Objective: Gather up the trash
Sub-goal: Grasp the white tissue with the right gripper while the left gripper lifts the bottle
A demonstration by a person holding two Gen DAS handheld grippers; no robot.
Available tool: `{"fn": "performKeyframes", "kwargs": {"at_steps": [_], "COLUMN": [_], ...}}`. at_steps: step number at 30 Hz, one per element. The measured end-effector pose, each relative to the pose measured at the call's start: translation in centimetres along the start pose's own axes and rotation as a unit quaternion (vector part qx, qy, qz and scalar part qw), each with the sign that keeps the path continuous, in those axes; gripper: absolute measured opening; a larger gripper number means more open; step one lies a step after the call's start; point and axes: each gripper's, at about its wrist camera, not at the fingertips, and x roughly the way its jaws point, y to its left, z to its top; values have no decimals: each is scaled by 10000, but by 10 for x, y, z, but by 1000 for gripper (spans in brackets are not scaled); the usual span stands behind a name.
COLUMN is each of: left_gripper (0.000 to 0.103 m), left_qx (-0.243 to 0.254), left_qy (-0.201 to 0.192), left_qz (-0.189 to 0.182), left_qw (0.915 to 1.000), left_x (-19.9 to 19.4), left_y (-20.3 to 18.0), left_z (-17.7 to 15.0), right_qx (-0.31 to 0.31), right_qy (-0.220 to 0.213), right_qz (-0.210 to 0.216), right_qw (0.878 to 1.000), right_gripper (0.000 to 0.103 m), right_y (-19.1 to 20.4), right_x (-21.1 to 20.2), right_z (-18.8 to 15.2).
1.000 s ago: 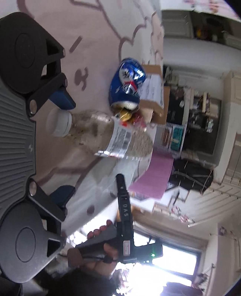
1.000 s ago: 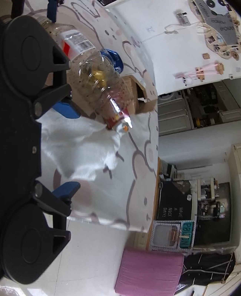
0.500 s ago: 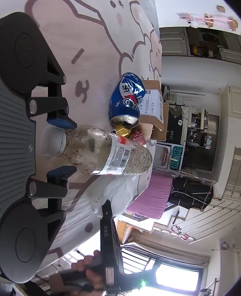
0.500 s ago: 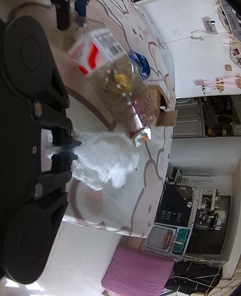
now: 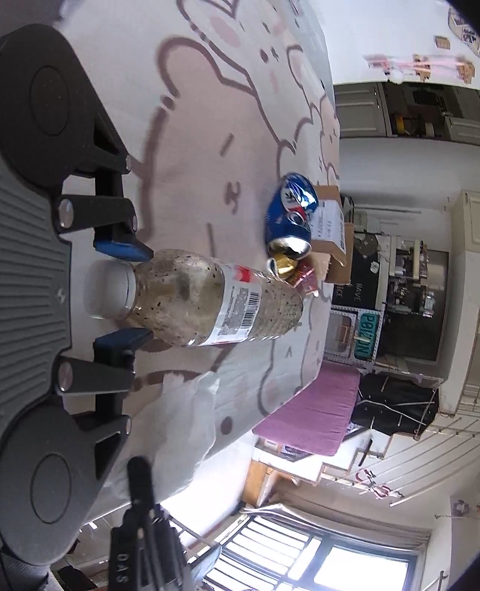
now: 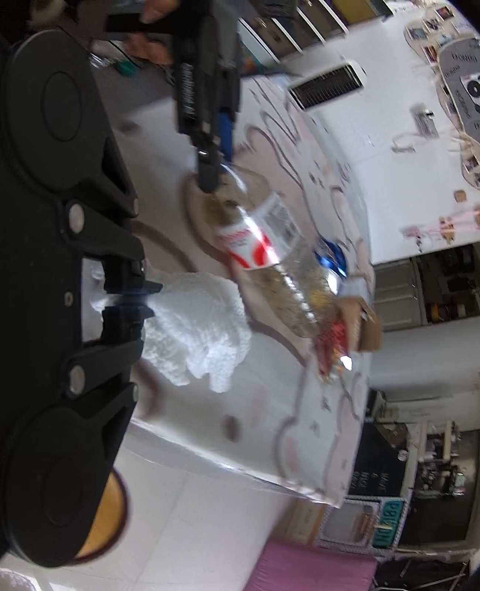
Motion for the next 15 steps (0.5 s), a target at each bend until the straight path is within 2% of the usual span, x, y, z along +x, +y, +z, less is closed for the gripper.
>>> {"fn": "performKeyframes", "kwargs": {"at_steps": [3,4,5,6,7,8,9,10,13,15], "left_gripper": [42,47,57,65,67,72,77,79,80,80], "left_qx": [41,69,70,49,48,53,54,55,-22,-94], "left_qy": [-72,-85,-89,-106,-125,-145,-150,-148,-142,-131], "left_qz": [157,212,251,270,271,278,299,314,278,213], "left_qw": [9998,9997,9996,9996,9995,9995,9994,9994,9995,9996], "left_x": [-9,-8,-6,-3,-1,2,7,9,20,26], "left_y": [-4,-5,-6,-5,-5,-5,-4,-5,-2,-1], "left_z": [-6,-5,-5,-3,-2,1,3,5,11,16], "right_qx": [104,143,189,208,179,91,3,-80,-205,-313], "right_qy": [-88,-187,-294,-380,-457,-512,-559,-609,-633,-603], "right_qz": [-107,-240,-339,-396,-464,-579,-692,-781,-742,-635], "right_qw": [9999,9994,9988,9983,9977,9970,9960,9951,9950,9957], "right_gripper": [7,13,16,27,43,50,62,68,76,78], "right_y": [4,5,4,5,6,8,9,10,12,14], "right_x": [-15,-18,-19,-20,-19,-17,-15,-12,0,9], "right_z": [-16,-18,-19,-19,-18,-17,-15,-13,-4,0]}}
